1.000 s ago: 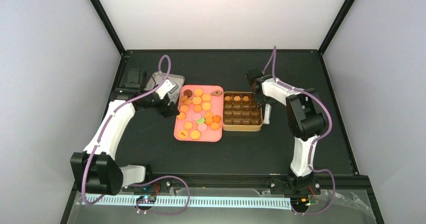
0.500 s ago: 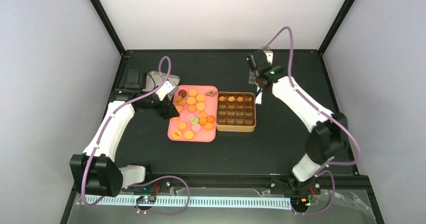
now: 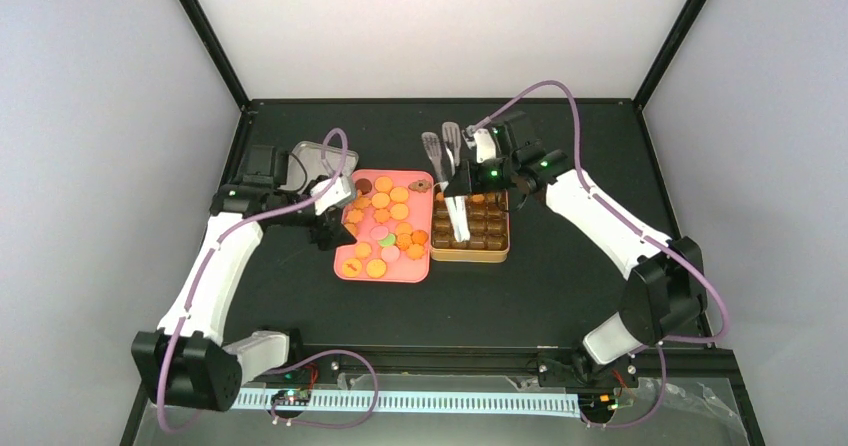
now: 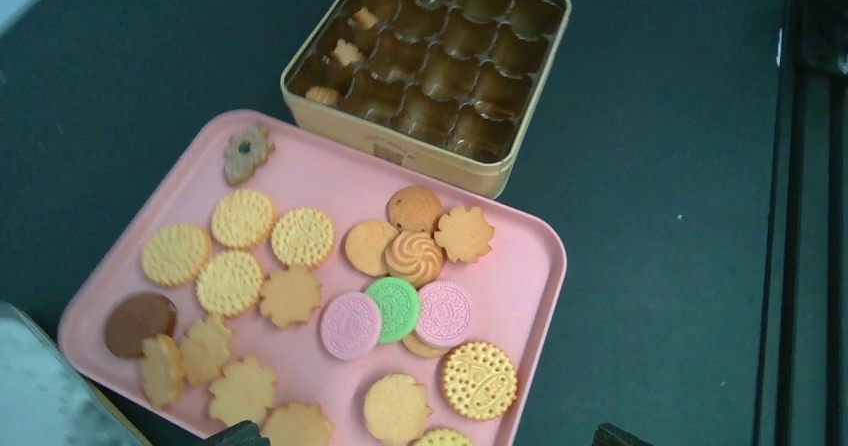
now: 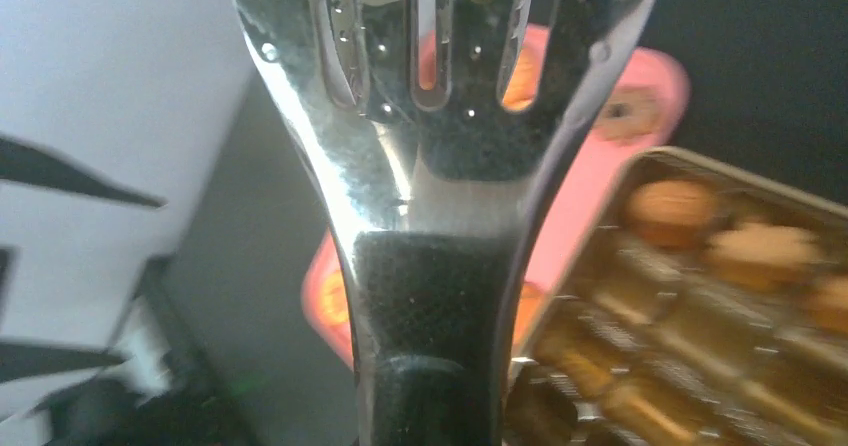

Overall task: Pack the cookies
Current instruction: Pass from the right arm to the left

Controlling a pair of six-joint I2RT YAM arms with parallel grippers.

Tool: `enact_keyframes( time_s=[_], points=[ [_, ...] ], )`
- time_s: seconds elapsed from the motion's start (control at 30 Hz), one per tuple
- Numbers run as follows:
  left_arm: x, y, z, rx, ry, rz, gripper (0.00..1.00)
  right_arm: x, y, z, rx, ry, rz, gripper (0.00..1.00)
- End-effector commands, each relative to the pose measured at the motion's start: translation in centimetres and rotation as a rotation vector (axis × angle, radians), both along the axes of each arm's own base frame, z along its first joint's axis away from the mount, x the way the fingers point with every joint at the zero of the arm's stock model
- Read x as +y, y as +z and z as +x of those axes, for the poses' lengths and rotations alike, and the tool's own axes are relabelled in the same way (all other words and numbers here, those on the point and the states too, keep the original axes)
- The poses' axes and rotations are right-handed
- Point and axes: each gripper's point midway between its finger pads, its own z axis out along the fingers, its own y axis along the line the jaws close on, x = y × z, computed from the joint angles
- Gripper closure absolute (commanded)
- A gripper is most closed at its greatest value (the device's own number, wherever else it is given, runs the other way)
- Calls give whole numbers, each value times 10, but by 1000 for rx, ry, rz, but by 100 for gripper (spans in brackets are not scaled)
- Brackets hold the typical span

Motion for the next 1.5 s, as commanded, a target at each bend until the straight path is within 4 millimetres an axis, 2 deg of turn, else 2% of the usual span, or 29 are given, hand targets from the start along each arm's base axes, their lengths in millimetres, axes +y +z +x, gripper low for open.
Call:
enact_keyframes(
  time_s=[0.0,0.17,0.33,0.4,0.53,0.7,0.87,1.03,1.13,1.47],
  points=[
    [-11,31,-29,-288,-237,63,13,38,48,-46,24,313,265,94],
    [-17,37,-29,-566,-328,253,16,59,42,-74,98,416,301,91],
    [-26,70,-24,-933,-385,360,20,79,24,-85,218,438,315,91],
    [-27,76,-28,-1050,-407,393,20,84,21,-87,255,434,322,92],
    [-25,64,-37,-1222,-522,496,21,96,22,-94,312,439,344,93],
    [-27,54,-35,-1215,-572,527,24,115,24,-107,353,473,326,93],
    [-29,46,-34,-1192,-597,538,35,129,17,-118,387,488,281,93],
    [-21,18,-40,-1092,-675,599,40,138,17,-123,394,499,271,92],
    [-20,11,-42,-1055,-687,605,44,144,20,-127,388,514,267,92],
    [-21,-9,-45,-953,-696,628,68,165,32,-140,372,563,272,92]
  ],
)
